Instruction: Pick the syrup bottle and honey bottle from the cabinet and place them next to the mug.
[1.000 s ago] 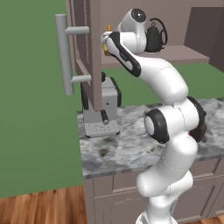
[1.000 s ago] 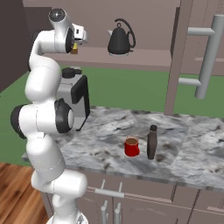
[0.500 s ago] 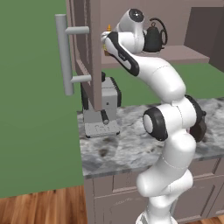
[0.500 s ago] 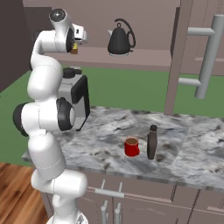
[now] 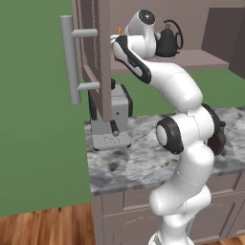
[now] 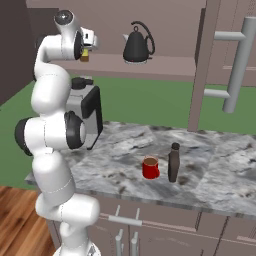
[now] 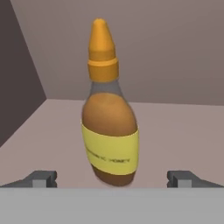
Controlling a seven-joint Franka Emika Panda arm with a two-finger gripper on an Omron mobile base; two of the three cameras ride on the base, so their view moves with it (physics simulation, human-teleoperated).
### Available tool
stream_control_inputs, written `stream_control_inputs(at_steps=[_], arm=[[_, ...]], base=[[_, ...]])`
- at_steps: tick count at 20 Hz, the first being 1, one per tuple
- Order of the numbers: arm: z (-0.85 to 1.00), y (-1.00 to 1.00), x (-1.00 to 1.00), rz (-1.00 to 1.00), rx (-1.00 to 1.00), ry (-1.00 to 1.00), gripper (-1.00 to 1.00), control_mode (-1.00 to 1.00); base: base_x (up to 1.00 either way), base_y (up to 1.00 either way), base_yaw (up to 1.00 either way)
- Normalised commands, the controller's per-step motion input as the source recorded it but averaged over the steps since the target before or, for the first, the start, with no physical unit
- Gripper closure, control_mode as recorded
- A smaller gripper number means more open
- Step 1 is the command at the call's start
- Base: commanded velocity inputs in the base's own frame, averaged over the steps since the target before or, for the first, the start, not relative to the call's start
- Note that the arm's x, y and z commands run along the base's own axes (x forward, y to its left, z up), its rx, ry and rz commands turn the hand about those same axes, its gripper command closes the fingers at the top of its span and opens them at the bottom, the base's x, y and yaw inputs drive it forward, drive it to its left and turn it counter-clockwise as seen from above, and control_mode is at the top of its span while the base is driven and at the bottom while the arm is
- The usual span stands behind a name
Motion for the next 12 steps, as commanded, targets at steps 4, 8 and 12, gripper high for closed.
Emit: stream_control_inputs(at_steps=[4, 8, 12], arm=[[-0.09, 0.05, 0.04, 0.0, 0.0, 0.0, -1.0, -1.0], [-0.07, 0.08, 0.11, 0.0, 0.0, 0.0, -1.0, -1.0], [-0.06, 0.08, 0.17, 0.0, 0.0, 0.0, -1.0, -1.0]], base=[[0.0, 0.0, 0.0], [0.0, 0.0, 0.0], [0.0, 0.0, 0.0]])
